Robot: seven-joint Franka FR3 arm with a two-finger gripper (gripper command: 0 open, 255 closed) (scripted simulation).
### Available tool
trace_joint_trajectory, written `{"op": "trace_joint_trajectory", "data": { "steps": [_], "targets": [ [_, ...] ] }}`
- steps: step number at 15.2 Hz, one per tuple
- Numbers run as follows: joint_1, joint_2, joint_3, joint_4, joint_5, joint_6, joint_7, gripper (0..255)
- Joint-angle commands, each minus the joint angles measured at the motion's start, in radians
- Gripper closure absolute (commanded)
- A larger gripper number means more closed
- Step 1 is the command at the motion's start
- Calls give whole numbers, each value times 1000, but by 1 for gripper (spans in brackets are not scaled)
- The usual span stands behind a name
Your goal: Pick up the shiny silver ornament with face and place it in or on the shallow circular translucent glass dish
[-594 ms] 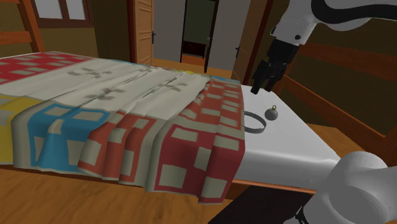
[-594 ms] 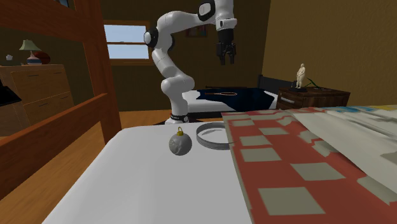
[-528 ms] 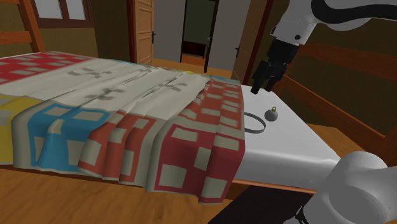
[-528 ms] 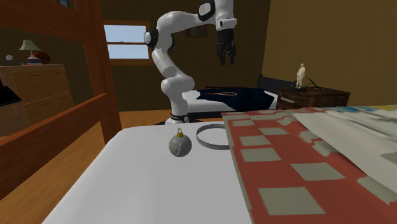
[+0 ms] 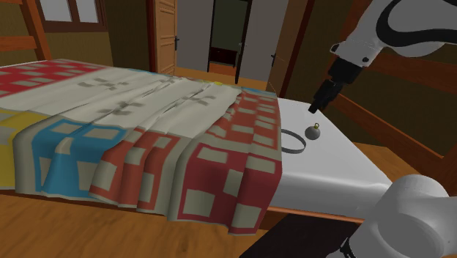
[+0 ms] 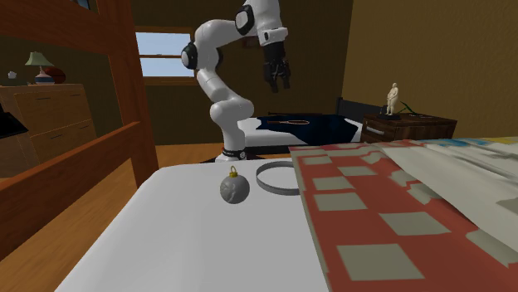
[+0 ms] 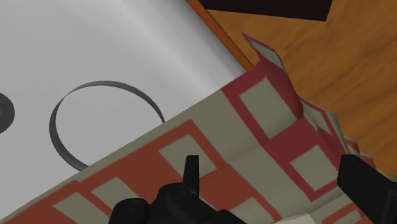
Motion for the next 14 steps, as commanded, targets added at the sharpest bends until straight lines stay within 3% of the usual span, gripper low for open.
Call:
{"op": "trace_joint_trajectory", "data": {
  "steps": [1, 9, 14],
  "targets": [
    [-5, -19, -67, -28, -22, 24, -82, 0],
    [5, 17, -367, -38, -97, 116, -409, 0],
    [70, 104, -577, 22, -110, 169, -619, 0]
  ]
}}
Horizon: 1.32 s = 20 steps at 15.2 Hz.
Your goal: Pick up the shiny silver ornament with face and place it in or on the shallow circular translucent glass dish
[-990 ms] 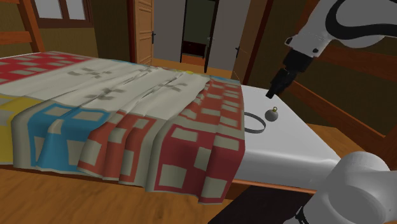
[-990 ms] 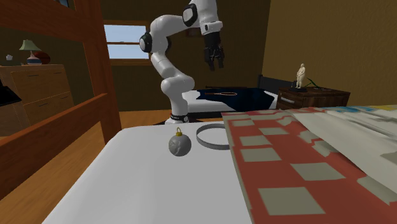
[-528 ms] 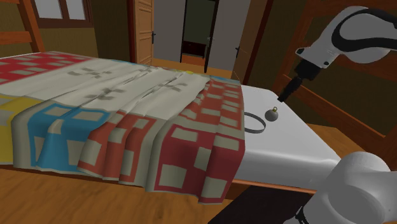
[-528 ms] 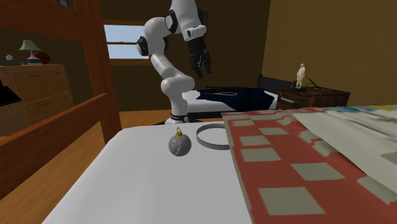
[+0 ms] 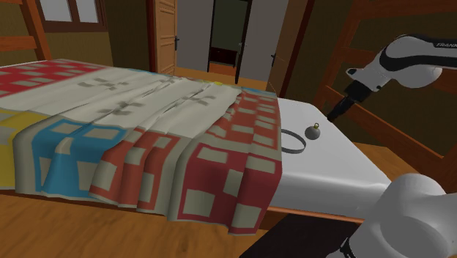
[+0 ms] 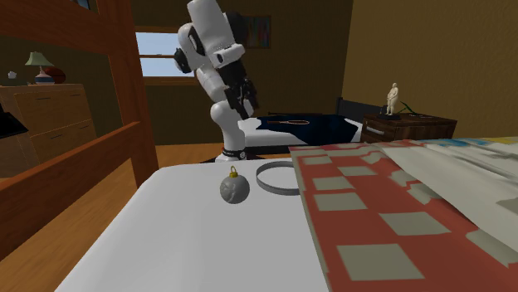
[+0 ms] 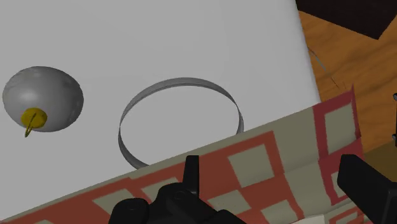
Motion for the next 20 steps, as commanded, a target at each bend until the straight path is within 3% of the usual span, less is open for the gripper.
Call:
{"op": "trace_joint_trajectory", "data": {
  "steps": [1, 5, 8, 10, 13, 15, 18, 20],
  "targets": [
    [34, 36, -87, 29, 1, 18, -89, 0],
    [151, 130, -287, 121, 30, 44, -264, 0],
    [288, 200, -469, 210, 69, 49, -395, 0],
    [410, 235, -613, 279, 96, 45, -476, 0],
    [634, 235, -849, 397, 108, 26, -566, 0],
    [779, 185, -983, 486, 84, 6, -598, 0],
    [958, 76, -1126, 637, 30, -39, -629, 0],
    [959, 70, -1125, 612, 24, -13, -624, 0]
  ]
}}
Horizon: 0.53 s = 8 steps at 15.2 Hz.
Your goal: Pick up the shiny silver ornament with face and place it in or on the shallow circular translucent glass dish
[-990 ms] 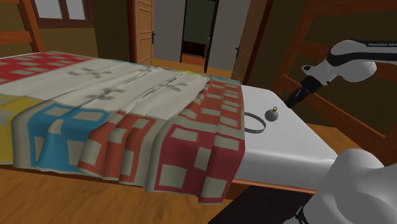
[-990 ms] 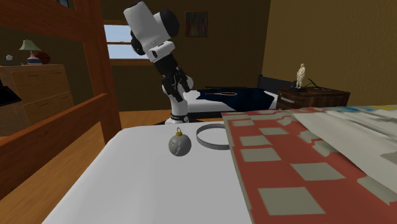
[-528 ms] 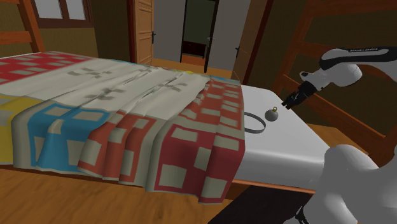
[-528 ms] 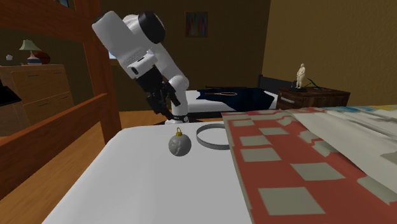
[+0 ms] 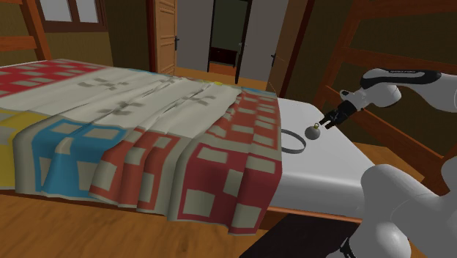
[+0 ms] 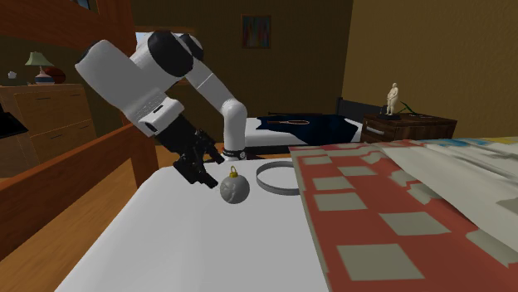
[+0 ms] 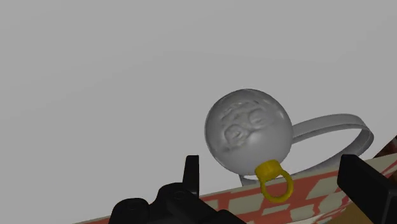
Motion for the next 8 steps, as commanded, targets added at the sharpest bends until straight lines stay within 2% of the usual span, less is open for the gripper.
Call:
{"op": "trace_joint_trajectory", "data": {
  "steps": [1, 8],
  "targets": [
    [23, -14, -18, -5, -9, 19, -1, 0],
    [33, -20, -26, -57, -15, 79, 3, 0]
  ]
}}
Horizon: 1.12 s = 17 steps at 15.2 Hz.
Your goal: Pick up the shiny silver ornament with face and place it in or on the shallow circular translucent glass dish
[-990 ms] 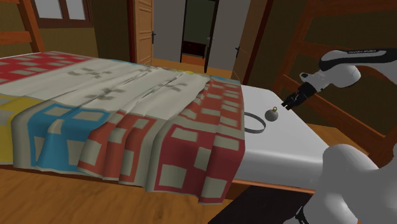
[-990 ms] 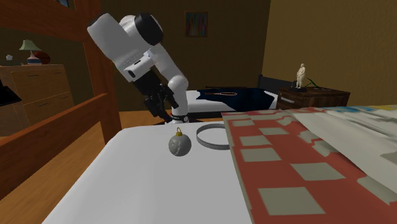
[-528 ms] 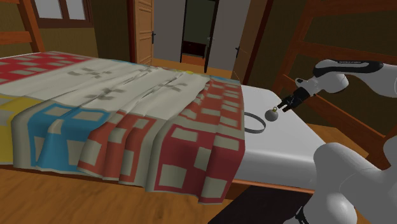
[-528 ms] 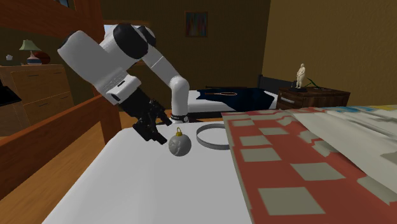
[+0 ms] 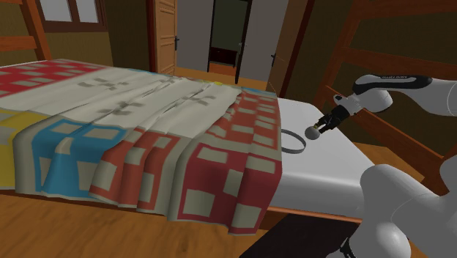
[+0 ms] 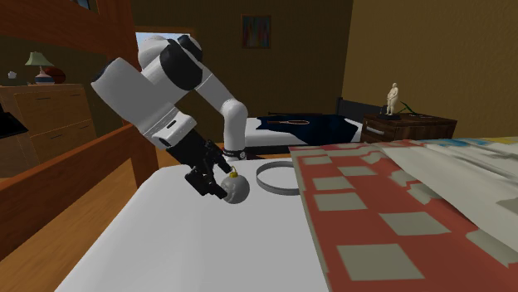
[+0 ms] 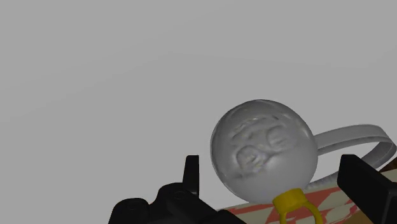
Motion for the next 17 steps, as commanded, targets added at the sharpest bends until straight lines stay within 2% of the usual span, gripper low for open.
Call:
{"op": "trace_joint_trajectory", "data": {
  "steps": [1, 6, 7, 17],
  "targets": [
    [1, 0, -1, -1, 0, 2, 0, 0],
    [1, 0, -1, -1, 0, 2, 0, 0],
    [1, 0, -1, -1, 0, 2, 0, 255],
    [-3, 5, 6, 4, 4, -7, 2, 255]
  ]
}}
